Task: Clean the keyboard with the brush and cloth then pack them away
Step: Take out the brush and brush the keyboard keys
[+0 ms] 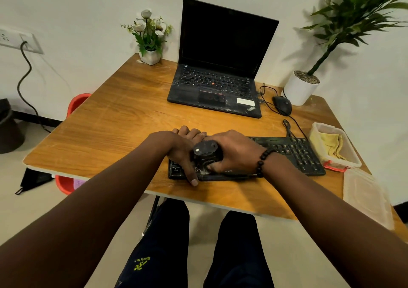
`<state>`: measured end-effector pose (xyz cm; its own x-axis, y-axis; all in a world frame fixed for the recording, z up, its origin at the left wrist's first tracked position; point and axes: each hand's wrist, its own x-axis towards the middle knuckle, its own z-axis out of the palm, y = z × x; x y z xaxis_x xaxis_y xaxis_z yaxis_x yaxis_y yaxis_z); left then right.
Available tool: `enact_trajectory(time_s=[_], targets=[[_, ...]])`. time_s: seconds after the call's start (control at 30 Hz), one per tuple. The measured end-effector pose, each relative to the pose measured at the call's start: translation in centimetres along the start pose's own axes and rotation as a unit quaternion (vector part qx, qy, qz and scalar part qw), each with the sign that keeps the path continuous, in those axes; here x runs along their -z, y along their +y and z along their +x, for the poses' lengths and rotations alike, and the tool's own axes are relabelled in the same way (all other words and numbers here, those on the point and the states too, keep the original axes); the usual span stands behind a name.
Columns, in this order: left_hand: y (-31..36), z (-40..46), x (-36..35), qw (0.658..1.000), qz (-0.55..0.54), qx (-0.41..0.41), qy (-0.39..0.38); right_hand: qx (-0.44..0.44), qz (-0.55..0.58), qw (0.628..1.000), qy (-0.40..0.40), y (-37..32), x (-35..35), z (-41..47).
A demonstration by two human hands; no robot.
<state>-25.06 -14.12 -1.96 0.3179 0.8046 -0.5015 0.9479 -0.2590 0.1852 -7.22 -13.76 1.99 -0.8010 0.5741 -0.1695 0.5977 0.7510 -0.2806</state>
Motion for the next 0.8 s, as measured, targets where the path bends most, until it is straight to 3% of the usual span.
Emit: enact_trajectory(time_s=[0.07,0.13,0.2,0.27,0.37,0.43,0.57,0.7,0.8], targets=[[0.2,-0.2,0.2,1.000,0.007,0.008,-0.013,-0.017,-0.079,0.994,0.066,0.4,0.5,0.2],[0.4,-0.4,0.3,0.999,0.012,0.020,-0.022,-0.034,0.000,0.996,0.085,0.7,0.9,0.0],[0.2,-0.1,0.2,1.000,0.004,0.014,-0.017,-0.029,0.081,0.996,0.030,0.4,0.5,-0.5],[-0.1,0.2,0.0,1.000,0.012,0.000,-0.006,-0.009,0.044,0.999,0.001,0.3,-0.3,-0.8],[-0.1,0.3,0.0,1.000,0.015,0.006,-0.006,-0.019,-0.033,0.997,0.063,0.6,0.0,-0.7],[-0.1,0.3,0.1,1.000,0.014,0.004,-0.008,-0.019,0.035,0.997,0.070,0.4,0.1,-1.0],[-0.4,0.9,-0.3,1.000,0.030,0.003,-0.006,0.034,0.032,0.999,0.008,-0.6,-0.9,-1.3],[0.0,0.6,-0.1,1.000,0.025,0.013,-0.005,0.001,0.005,0.997,-0.076,0.4,1.1,-1.1],[0.1,0.0,0.2,1.000,0.017,0.011,-0.006,-0.026,0.062,0.998,-0.008,0.6,1.6,-1.2]])
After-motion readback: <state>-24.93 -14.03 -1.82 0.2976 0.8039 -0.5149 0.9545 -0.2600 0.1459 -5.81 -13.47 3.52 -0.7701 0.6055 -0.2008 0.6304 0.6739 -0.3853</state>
